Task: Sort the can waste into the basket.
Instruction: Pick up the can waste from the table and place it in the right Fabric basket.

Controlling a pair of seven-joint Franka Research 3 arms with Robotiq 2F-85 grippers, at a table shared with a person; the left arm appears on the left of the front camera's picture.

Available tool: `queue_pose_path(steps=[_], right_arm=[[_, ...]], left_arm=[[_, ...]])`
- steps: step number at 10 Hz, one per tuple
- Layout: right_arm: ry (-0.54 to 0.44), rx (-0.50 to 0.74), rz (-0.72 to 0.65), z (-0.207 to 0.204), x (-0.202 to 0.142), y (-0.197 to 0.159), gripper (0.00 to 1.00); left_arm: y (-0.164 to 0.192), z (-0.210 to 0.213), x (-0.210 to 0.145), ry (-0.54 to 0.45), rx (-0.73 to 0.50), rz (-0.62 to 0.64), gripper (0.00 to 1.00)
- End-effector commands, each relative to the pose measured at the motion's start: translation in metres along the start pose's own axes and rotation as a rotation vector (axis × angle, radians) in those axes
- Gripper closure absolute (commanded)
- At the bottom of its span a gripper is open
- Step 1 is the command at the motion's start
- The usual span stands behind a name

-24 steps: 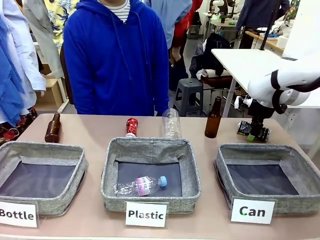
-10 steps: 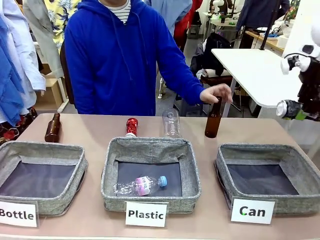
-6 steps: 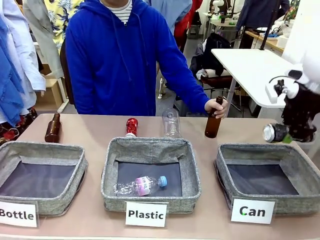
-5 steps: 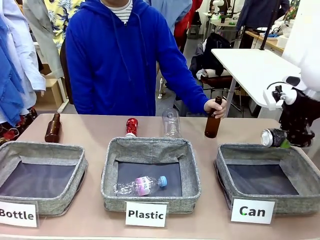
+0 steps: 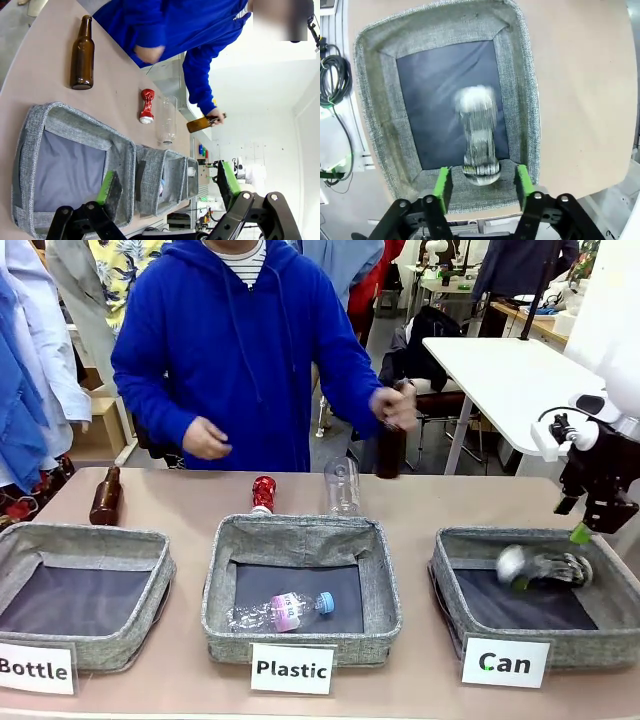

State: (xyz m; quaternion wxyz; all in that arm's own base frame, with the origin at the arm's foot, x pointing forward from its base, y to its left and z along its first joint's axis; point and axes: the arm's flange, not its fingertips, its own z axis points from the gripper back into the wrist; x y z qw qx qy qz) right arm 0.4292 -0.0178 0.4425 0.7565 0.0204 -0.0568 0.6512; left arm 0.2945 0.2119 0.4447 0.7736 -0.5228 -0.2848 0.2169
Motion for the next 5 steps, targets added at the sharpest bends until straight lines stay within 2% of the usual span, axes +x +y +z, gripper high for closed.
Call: queue_pose_path(steps=[1,5], right_arm=[[0.003,0.013,0.02,0.003,-0.001,-0.007,0.0],[-0.098,0.04,-0.022,0.007,-0.011,-0.029,0.0]], left_arm=[[0.001,-0.002,0.0,-0.011,-0.023,-0.018,0.0],[0.001,-0.002,0.0,-0.011,-0.023,-0.018,0.0]])
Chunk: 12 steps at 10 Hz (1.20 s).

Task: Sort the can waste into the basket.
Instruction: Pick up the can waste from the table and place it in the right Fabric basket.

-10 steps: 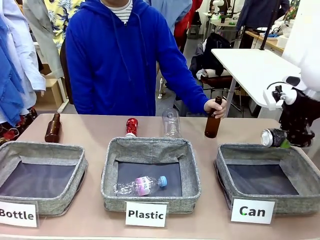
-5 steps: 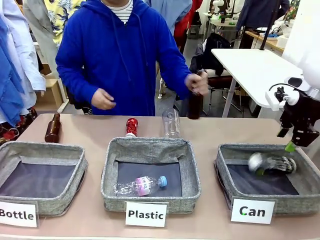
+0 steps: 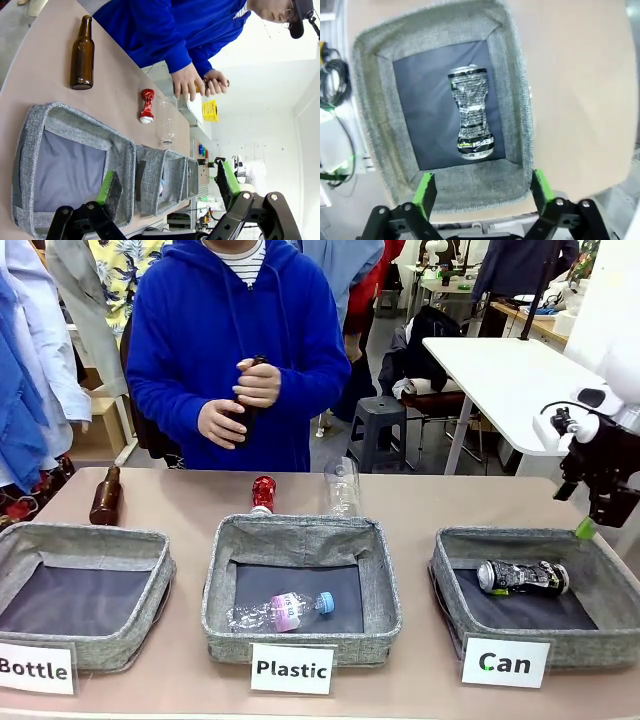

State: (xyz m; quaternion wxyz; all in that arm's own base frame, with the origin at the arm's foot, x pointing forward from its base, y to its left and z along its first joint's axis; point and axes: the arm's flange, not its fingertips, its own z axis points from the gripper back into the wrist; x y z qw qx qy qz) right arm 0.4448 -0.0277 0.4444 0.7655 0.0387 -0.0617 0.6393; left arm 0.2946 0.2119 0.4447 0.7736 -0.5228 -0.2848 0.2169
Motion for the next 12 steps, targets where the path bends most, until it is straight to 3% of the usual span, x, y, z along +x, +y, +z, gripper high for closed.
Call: queue_pose_path(steps=[1,2,3,4,5,6,7,9,10,11,12], right_arm=[[-0.162,0.006,-0.14,0.008,0.0,-0.021,0.0],[-0.339,-0.007,-0.215,0.016,0.001,-0.031,0.0],[-0.538,0.029,-0.407,0.023,0.001,-0.043,0.0],[-0.732,0.229,-0.412,0.029,-0.003,-0.05,0.0],[-0.854,0.29,-0.756,0.029,-0.01,-0.069,0.0],[-1.001,0.447,-0.912,0.028,-0.023,-0.081,0.0],[-1.109,0.476,-1.045,0.023,-0.037,-0.093,0.0],[-1.175,0.583,-1.037,0.01,-0.045,-0.1,0.0],[-1.181,0.64,-0.993,0.005,-0.049,-0.098,0.0],[-1.209,0.71,-0.929,0.001,-0.052,-0.094,0.0],[-1.025,0.596,-0.912,-0.001,-0.059,-0.096,0.0]], left_arm=[[0.001,-0.002,0.0,-0.011,-0.023,-0.018,0.0],[0.001,-0.002,0.0,-0.011,-0.023,-0.018,0.0],[0.001,-0.002,0.0,-0.011,-0.023,-0.018,0.0],[0.001,-0.002,0.0,-0.011,-0.023,-0.018,0.0],[0.0,0.0,0.0,0.0,0.0,0.0,0.0],[-0.025,0.031,0.011,-0.072,-0.038,-0.08,0.0],[-0.05,0.062,0.019,-0.162,-0.024,-0.11,0.0],[-0.115,0.143,0.024,-0.197,-0.216,-0.136,0.0],[-0.128,0.187,0.03,-0.197,-0.286,-0.157,0.0],[-0.135,0.233,0.044,-0.261,-0.304,-0.149,0.0],[-0.132,0.267,0.053,-0.345,-0.303,-0.15,0.0]])
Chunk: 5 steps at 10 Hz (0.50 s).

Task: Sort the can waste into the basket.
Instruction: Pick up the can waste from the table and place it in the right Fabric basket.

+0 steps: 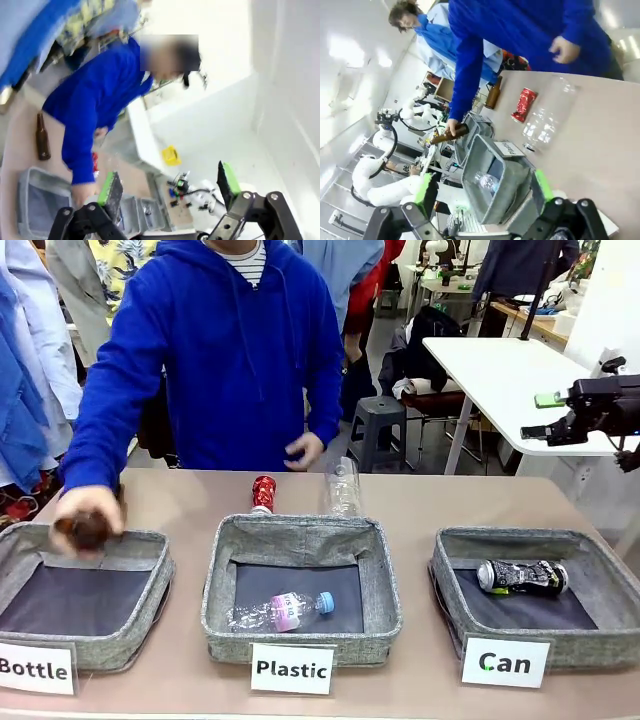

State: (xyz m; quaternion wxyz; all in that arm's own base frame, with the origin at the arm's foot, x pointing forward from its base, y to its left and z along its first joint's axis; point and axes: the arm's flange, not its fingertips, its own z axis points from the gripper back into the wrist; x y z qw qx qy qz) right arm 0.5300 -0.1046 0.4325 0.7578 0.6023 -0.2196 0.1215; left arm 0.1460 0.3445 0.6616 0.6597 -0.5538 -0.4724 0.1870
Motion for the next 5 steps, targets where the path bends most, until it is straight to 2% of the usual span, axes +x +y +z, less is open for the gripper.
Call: queue_pose_path(steps=[1,3,5], right_arm=[[0.068,-0.086,0.047,-0.001,0.001,0.005,0.0],[0.068,-0.086,0.047,-0.001,0.001,0.005,0.0],[0.068,-0.086,0.047,-0.001,0.001,0.005,0.0]], left_arm=[[0.016,0.036,0.042,-0.11,-0.055,0.023,0.0],[0.02,0.059,0.045,-0.164,-0.108,0.031,0.0],[0.021,0.061,0.042,-0.168,-0.11,0.028,0.0]])
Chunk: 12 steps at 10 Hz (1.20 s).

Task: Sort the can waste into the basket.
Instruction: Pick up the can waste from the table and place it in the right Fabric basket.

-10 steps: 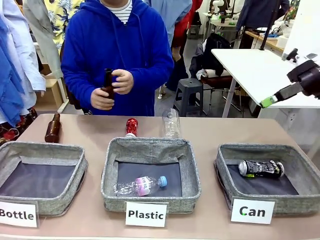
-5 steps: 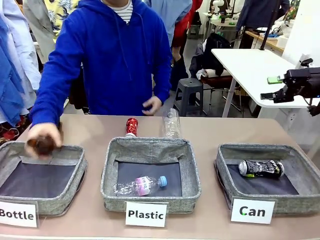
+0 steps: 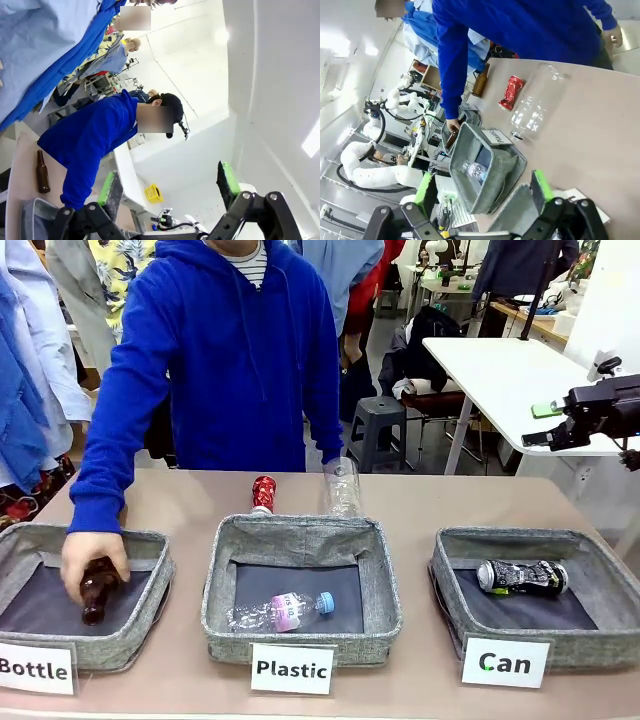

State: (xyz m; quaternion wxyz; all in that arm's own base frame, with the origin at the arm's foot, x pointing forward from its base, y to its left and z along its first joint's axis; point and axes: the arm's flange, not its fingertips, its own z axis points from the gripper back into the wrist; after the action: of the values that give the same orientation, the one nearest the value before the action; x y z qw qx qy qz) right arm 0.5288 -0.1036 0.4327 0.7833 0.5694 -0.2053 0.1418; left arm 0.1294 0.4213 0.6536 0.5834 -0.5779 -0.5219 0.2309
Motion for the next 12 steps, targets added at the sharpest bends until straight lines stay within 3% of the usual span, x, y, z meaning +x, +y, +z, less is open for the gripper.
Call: queue_pose_path(steps=[1,2,5,8,9,12], right_arm=[[0.002,-0.019,0.025,0.0,0.002,0.004,0.0],[0.002,-0.019,0.025,0.0,0.002,0.004,0.0],[0.002,-0.019,0.025,0.0,0.002,0.004,0.0],[0.002,-0.019,0.025,0.0,0.002,0.004,0.0],[0.002,-0.019,0.025,0.0,0.002,0.004,0.0],[0.002,-0.019,0.025,0.0,0.002,0.004,0.0]], left_arm=[[-0.006,0.001,-0.004,0.03,-0.022,-0.029,0.0],[-0.007,-0.012,-0.01,0.065,-0.02,-0.034,0.0],[0.01,-0.091,-0.057,0.326,0.029,-0.037,0.0],[0.046,-0.166,-0.138,0.7,-0.017,0.029,0.0],[0.061,-0.186,-0.163,0.781,-0.02,0.068,0.0],[0.105,-0.233,-0.235,0.828,-0.02,0.117,0.0]])
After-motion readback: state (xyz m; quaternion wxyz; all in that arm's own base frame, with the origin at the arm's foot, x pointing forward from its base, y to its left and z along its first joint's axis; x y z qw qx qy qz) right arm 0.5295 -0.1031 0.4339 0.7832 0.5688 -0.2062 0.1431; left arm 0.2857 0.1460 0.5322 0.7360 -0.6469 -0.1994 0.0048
